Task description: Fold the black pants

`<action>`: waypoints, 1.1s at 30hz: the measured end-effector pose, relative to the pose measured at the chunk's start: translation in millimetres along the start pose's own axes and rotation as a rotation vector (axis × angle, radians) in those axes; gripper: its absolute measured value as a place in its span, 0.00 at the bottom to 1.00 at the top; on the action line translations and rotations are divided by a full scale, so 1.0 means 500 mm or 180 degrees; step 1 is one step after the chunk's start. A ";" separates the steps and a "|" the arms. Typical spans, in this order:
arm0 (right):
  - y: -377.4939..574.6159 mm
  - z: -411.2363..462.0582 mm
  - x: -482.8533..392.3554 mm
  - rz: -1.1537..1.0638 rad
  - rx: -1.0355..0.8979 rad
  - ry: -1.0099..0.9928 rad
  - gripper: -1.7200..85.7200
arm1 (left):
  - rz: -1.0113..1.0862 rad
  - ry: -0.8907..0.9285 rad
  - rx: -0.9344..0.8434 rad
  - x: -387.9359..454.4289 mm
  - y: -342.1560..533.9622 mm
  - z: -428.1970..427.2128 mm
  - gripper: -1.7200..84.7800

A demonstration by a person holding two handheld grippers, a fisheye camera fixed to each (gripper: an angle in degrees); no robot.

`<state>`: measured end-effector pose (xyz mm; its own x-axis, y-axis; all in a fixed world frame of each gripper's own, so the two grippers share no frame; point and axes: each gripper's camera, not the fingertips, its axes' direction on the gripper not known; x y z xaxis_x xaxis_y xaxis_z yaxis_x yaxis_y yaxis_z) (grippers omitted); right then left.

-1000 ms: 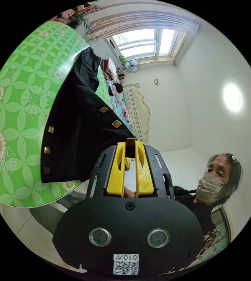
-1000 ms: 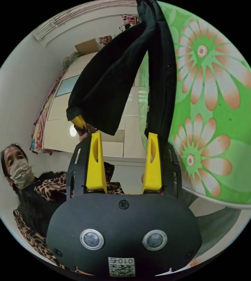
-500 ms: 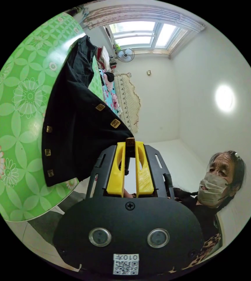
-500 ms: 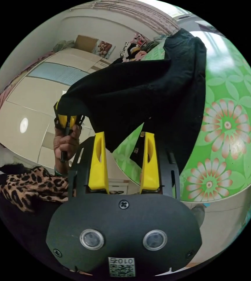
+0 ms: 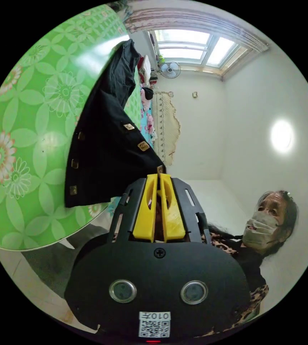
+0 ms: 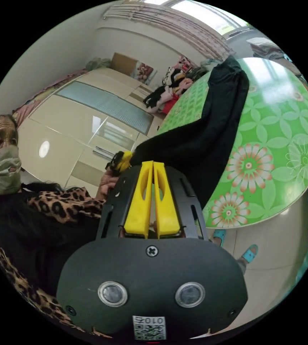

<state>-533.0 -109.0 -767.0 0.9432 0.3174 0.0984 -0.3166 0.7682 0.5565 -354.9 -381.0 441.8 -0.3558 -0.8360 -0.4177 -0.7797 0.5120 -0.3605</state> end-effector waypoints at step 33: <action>0.056 0.101 0.303 0.0505 0.0270 -0.2592 0.07 | 0.0116 0.0371 0.0095 0.144 -0.029 0.018 0.02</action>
<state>-393.9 -67.6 -695.1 0.6764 -0.1081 0.7285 -0.4739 0.6933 0.5429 -364.7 -446.9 409.1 -0.4426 -0.8331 -0.3318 -0.7501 0.5467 -0.3722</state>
